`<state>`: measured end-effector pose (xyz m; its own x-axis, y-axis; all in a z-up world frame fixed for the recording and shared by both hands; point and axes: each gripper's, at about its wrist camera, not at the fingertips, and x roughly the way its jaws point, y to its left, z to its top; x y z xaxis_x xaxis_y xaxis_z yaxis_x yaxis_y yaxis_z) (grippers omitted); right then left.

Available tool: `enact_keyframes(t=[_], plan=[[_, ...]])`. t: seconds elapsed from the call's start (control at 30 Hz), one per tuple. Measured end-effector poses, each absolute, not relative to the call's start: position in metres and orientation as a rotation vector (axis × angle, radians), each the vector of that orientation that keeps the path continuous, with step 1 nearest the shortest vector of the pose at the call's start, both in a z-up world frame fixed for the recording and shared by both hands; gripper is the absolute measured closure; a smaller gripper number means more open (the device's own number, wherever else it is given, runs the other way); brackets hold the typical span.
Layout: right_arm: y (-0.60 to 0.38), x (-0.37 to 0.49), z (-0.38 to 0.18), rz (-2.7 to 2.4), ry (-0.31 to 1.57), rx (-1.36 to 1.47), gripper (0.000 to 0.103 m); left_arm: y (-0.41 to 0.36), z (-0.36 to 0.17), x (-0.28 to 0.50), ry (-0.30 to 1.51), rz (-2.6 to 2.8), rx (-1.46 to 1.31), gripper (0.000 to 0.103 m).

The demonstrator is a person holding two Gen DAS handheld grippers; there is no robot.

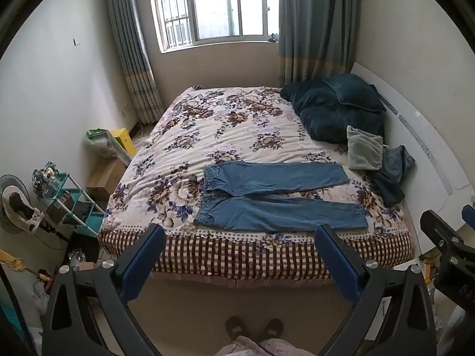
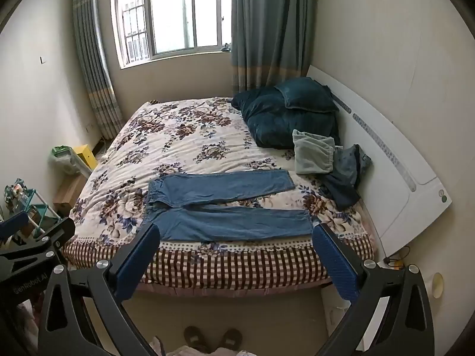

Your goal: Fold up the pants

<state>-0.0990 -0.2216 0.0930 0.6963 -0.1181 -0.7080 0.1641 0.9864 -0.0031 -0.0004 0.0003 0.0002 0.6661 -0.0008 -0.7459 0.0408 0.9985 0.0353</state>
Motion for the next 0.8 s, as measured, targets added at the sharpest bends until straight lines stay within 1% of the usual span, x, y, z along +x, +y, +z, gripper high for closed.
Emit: enact_keyframes(t=[0.8], plan=[[-0.219, -0.105, 0.094, -0.153, 0.798, 0.063, 0.0, -0.002, 0.005, -0.004, 0.831, -0.018, 0.049, 0.0]])
